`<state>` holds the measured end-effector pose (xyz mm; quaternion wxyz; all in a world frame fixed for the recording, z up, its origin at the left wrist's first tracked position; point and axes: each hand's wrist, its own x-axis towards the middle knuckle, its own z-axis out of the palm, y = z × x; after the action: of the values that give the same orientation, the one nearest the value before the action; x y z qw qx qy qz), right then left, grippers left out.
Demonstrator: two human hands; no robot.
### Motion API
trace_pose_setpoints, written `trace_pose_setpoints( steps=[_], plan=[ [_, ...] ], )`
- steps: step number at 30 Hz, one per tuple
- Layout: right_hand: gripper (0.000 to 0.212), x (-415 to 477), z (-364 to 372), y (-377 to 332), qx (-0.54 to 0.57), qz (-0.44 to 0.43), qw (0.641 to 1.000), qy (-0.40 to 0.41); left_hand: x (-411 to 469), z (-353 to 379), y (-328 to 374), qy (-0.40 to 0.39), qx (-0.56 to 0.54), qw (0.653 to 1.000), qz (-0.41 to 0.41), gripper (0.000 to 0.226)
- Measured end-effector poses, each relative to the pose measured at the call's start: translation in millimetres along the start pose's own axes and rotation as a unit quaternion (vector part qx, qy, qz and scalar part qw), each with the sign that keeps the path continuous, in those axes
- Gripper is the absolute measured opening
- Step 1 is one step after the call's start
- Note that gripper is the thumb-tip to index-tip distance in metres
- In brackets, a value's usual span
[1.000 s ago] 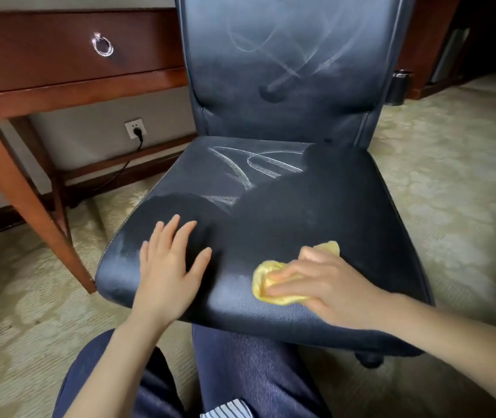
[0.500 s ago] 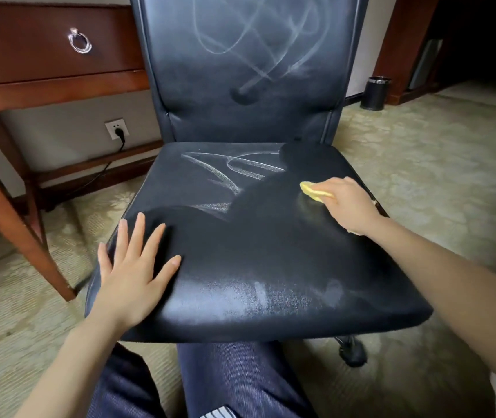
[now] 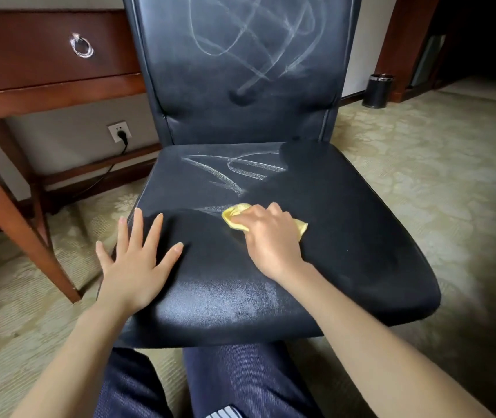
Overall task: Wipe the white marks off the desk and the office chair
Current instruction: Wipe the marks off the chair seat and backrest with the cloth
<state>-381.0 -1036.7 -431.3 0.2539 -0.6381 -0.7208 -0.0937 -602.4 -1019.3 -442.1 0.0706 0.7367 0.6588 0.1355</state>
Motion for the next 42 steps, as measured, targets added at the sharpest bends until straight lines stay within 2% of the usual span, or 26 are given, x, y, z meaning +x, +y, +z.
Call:
trace_pose_setpoints(
  steps=[3, 6, 8, 10, 16, 20, 27, 32, 35, 42],
  plan=[
    [0.042, -25, -12, -6, 0.06, -0.054, 0.996, 0.035, -3, 4, -1, 0.011, 0.028, 1.0, -0.001, 0.081],
    [0.047, -52, -16, 1, 0.059, -0.098, 0.991, 0.067, -6, 7, -1, 0.022, 0.041, 0.999, -0.005, 0.068],
    [0.05, -68, -18, 12, 0.049, -0.095, 0.991, 0.086, -9, 9, 1, 0.025, 0.046, 0.999, -0.008, 0.063],
    [0.052, -81, -20, 24, 0.023, -0.063, 0.993, 0.102, -11, 9, 3, 0.023, 0.046, 0.999, -0.011, 0.061],
    [0.049, -101, -35, 71, -0.041, 0.11, 0.985, 0.123, -24, 11, 17, 0.028, 0.034, 0.999, -0.017, 0.061],
    [0.041, -98, -47, 110, -0.032, 0.197, 0.971, 0.128, -40, 14, 34, 0.035, 0.044, 0.998, -0.018, 0.073],
    [0.04, -69, -55, 180, -0.018, 0.31, 0.943, 0.118, -64, 24, 70, 0.037, 0.054, 0.998, -0.025, 0.081],
    [0.041, -48, -52, 188, -0.026, 0.384, 0.913, 0.136, -73, 29, 88, 0.038, 0.053, 0.997, -0.038, 0.082],
    [0.04, -46, -46, 173, -0.037, 0.37, 0.92, 0.123, -75, 28, 94, 0.045, 0.06, 0.996, -0.049, 0.084],
    [0.038, -69, -27, 76, -0.037, 0.255, 0.956, 0.141, -74, 28, 92, 0.058, 0.07, 0.994, -0.052, 0.075]
  ],
)
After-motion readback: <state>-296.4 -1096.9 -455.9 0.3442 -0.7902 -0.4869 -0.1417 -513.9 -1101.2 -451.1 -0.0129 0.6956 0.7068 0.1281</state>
